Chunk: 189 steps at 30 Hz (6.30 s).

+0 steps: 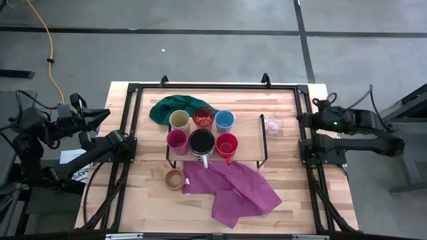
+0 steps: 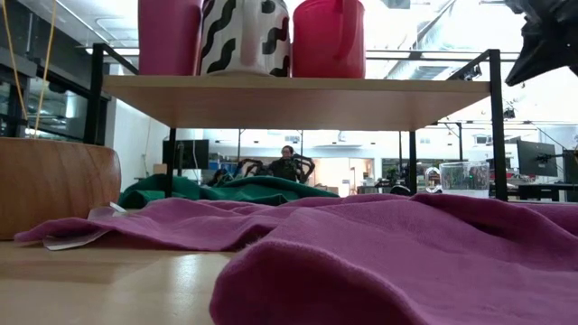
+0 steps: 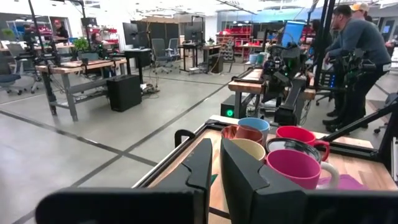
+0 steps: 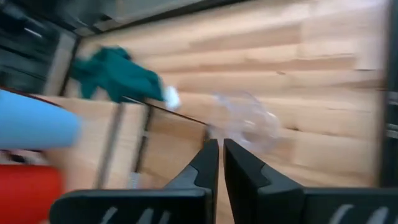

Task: Stack small to large cups/mugs on shelf
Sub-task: Put the transparent mug on the shelf

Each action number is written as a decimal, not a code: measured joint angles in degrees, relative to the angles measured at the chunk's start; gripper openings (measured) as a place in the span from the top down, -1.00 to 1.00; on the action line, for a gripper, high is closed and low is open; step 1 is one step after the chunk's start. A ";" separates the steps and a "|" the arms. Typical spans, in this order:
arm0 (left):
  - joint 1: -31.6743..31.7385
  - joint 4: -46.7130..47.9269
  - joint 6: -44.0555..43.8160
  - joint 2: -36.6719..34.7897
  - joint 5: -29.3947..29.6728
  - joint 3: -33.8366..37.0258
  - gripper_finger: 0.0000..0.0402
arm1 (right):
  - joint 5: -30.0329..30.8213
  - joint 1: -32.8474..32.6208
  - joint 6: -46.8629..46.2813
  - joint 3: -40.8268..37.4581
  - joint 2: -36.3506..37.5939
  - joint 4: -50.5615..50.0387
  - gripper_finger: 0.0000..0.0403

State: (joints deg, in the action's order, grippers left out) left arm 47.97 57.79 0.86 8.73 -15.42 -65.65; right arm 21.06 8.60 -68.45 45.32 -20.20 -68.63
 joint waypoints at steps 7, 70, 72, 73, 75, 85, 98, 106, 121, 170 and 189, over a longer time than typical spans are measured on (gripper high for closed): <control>0.00 1.12 0.34 -0.01 -0.56 0.00 0.88 | -3.79 0.00 0.41 3.44 -11.27 -6.03 0.86; 0.02 1.10 1.27 -0.07 -7.71 0.00 0.88 | -18.18 28.80 20.87 3.50 -45.05 4.71 0.53; 0.02 1.10 1.25 -0.07 -7.71 0.00 0.88 | -18.34 29.45 21.75 3.50 -45.66 4.88 0.53; 0.02 1.10 1.25 -0.07 -7.71 0.00 0.88 | -18.40 29.75 22.12 3.50 -45.94 4.86 0.53; 0.02 1.10 1.27 -0.07 -7.63 0.00 0.88 | -18.72 30.23 22.60 3.50 -46.42 4.91 0.53; 0.02 1.10 1.34 -0.07 -7.52 0.00 0.88 | -21.05 31.93 24.99 2.51 -47.74 7.53 0.53; 0.01 0.94 0.40 -0.07 -7.17 0.00 0.88 | -24.27 30.75 23.72 -3.85 -47.67 13.62 0.53; 0.02 0.66 0.18 -0.07 -7.06 0.00 0.88 | -23.67 30.75 23.92 -3.85 -47.67 14.44 0.63; 0.02 0.66 0.18 -0.07 -6.92 0.00 0.88 | -23.15 30.75 24.81 -3.85 -47.67 14.31 0.99; 0.00 0.60 0.18 -0.07 -4.42 -0.02 0.88 | -21.56 21.58 35.97 39.37 -48.09 -8.34 1.00; 0.01 0.62 -1.16 -0.07 -4.52 -0.02 0.88 | -22.78 11.65 34.99 39.39 -55.24 -5.34 1.00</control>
State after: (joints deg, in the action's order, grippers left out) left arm 47.98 58.41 -0.30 8.67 -19.94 -65.67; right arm -1.72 20.25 -33.46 84.71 -75.44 -73.97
